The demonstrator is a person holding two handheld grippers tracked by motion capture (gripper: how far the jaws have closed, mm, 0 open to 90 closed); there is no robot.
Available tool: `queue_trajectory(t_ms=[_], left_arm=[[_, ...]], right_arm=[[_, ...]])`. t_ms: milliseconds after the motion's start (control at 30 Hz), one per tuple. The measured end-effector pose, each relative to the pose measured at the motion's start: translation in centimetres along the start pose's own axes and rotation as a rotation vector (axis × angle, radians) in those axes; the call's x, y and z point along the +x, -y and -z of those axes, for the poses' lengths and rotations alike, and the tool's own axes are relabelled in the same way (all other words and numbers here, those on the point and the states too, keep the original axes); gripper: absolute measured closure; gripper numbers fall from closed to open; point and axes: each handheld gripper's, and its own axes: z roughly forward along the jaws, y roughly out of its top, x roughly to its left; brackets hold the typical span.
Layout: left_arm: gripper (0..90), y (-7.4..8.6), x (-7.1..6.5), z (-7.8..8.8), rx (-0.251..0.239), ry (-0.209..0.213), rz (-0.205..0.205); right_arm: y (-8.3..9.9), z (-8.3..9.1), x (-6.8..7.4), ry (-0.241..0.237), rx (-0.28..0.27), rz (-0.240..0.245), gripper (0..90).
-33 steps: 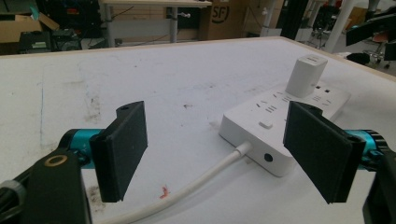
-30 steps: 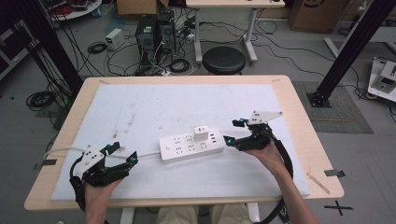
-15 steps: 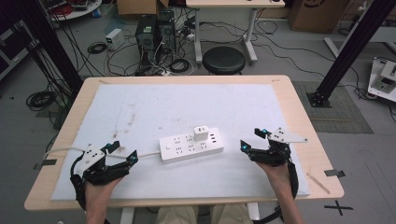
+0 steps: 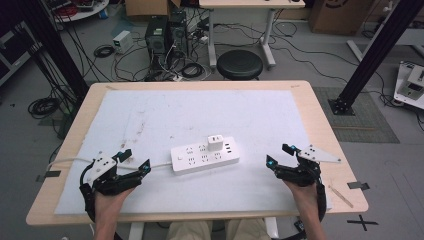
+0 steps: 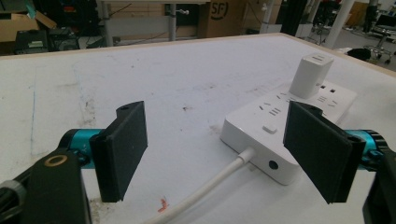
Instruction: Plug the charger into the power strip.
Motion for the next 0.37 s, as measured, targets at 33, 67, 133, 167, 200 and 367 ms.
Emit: queue_trajectory(t_ms=[33,67,133,167,200,367], left_arm=[[21.8,-0.02,-0.01,0.0,0.002,0.001,-0.004],[21.8,-0.01,-0.07,-0.02,0.002,0.001,0.0],[21.8,-0.03,-0.12,-0.05,-0.001,0.003,-0.002],[21.8,-0.05,-0.15,-0.05,-0.001,0.002,-0.001],[21.8,-0.06,-0.17,-0.05,-0.002,0.002,-0.002],[21.8,-0.17,-0.2,-0.05,-0.001,0.005,-0.005]], right_arm=[[0.06,0.05,-0.07,0.001,-0.001,-0.002,22.9],[0.11,0.08,-0.14,-0.002,-0.006,-0.002,22.9],[0.18,0.19,-0.18,-0.002,-0.004,-0.009,22.9],[0.2,0.23,-0.22,-0.004,-0.006,-0.007,22.9],[0.23,0.25,-0.24,-0.004,-0.009,-0.006,22.9],[0.28,0.27,-0.26,-0.006,-0.014,-0.014,22.5]])
